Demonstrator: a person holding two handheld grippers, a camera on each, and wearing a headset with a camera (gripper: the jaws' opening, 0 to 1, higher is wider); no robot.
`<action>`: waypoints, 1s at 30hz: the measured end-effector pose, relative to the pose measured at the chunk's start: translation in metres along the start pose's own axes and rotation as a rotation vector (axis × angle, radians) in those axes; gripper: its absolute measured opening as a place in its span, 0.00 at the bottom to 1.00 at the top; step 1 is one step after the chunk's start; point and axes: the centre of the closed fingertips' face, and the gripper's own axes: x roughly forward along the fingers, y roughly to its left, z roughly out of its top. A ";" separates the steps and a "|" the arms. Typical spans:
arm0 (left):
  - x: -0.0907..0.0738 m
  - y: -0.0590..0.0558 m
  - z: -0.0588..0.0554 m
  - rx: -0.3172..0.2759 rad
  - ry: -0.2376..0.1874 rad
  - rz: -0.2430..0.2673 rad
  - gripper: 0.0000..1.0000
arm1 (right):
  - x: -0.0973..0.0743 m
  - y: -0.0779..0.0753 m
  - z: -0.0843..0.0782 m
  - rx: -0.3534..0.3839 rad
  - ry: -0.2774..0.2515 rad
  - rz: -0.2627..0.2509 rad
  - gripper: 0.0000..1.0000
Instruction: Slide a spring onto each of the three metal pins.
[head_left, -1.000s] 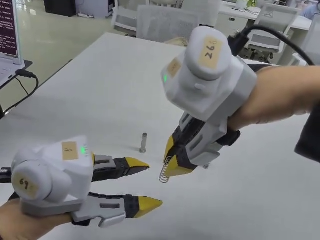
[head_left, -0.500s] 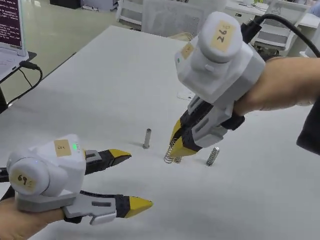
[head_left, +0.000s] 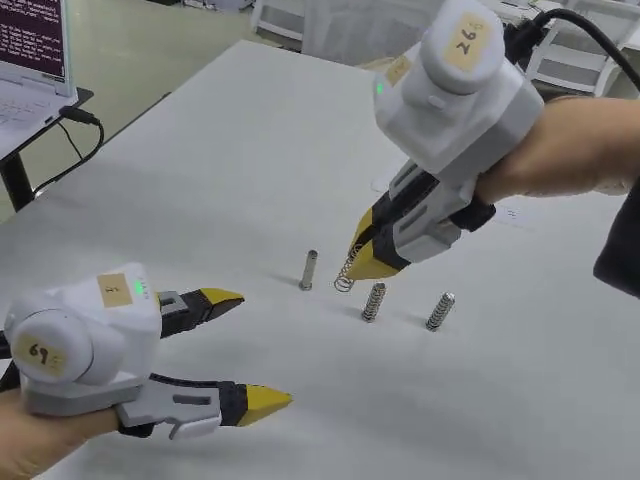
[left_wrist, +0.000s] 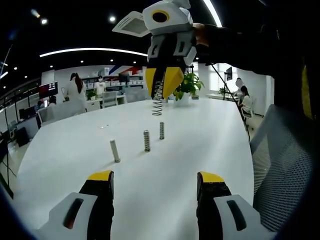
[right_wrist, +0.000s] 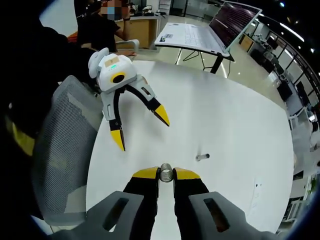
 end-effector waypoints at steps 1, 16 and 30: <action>-0.001 0.000 -0.001 -0.001 0.001 0.003 0.64 | 0.000 -0.005 0.001 -0.001 -0.002 -0.007 0.08; -0.014 0.005 -0.005 -0.024 0.004 0.046 0.62 | 0.016 -0.058 0.002 0.015 0.003 -0.070 0.08; -0.016 0.005 -0.004 -0.027 0.005 0.054 0.61 | 0.047 -0.088 0.000 0.042 0.011 -0.066 0.08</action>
